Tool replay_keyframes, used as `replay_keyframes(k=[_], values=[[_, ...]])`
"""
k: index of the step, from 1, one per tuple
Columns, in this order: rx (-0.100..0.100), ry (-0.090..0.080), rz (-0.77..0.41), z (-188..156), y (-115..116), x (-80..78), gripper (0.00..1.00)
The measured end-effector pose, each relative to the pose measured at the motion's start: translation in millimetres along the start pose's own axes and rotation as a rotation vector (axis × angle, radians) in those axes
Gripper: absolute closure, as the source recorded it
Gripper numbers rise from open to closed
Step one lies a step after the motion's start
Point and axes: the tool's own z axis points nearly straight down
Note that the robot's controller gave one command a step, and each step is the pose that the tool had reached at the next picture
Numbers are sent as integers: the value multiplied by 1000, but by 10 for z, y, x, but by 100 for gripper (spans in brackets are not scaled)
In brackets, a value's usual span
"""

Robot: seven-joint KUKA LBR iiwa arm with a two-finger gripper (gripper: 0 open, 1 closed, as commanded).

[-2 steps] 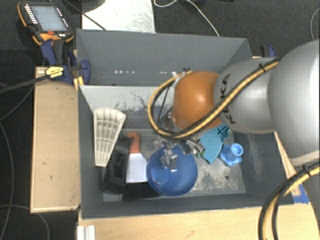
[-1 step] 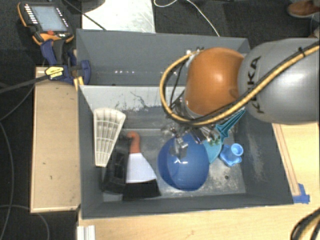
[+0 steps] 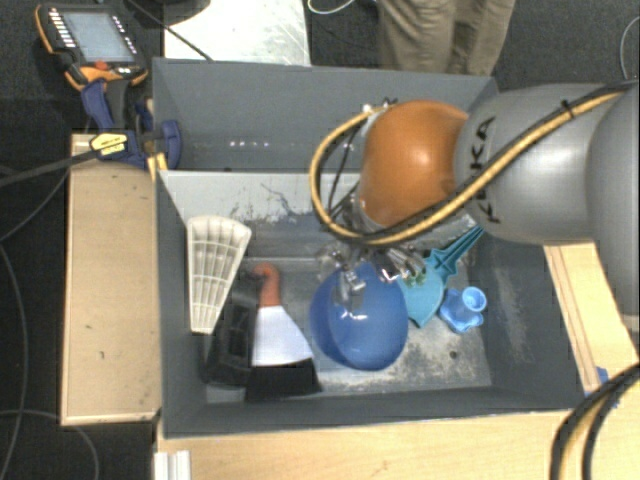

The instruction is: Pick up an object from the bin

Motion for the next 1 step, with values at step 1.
replay_keyframes(k=[1], values=[[-2,8,-11,-786,54,134,100]])
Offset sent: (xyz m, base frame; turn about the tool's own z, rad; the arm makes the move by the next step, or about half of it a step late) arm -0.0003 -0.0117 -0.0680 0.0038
